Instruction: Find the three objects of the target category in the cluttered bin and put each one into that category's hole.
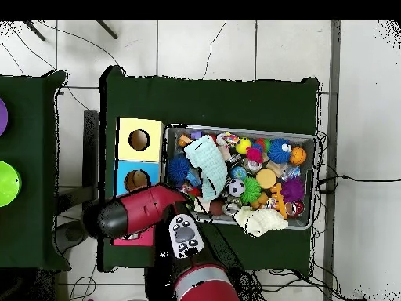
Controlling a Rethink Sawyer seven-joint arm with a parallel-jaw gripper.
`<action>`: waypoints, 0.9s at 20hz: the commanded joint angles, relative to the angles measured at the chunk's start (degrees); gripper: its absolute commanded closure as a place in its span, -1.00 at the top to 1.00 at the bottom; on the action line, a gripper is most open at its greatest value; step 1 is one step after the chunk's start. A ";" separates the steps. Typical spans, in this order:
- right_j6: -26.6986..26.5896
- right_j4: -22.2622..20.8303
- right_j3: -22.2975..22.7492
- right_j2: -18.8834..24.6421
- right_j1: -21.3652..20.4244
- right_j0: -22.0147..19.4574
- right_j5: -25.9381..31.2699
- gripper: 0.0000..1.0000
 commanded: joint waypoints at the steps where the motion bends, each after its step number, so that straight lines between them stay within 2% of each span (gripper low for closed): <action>1: 8.57 -2.56 1.80 -2.17 -2.35 -0.49 6.07 -1.00; 8: 9.38 -1.69 2.04 -2.06 -2.01 -0.02 6.69 -1.00; 9: 9.64 -1.51 2.27 -2.15 -1.94 0.00 6.49 1.00; 18: 9.37 -1.44 2.47 -2.12 -1.77 0.24 6.49 1.00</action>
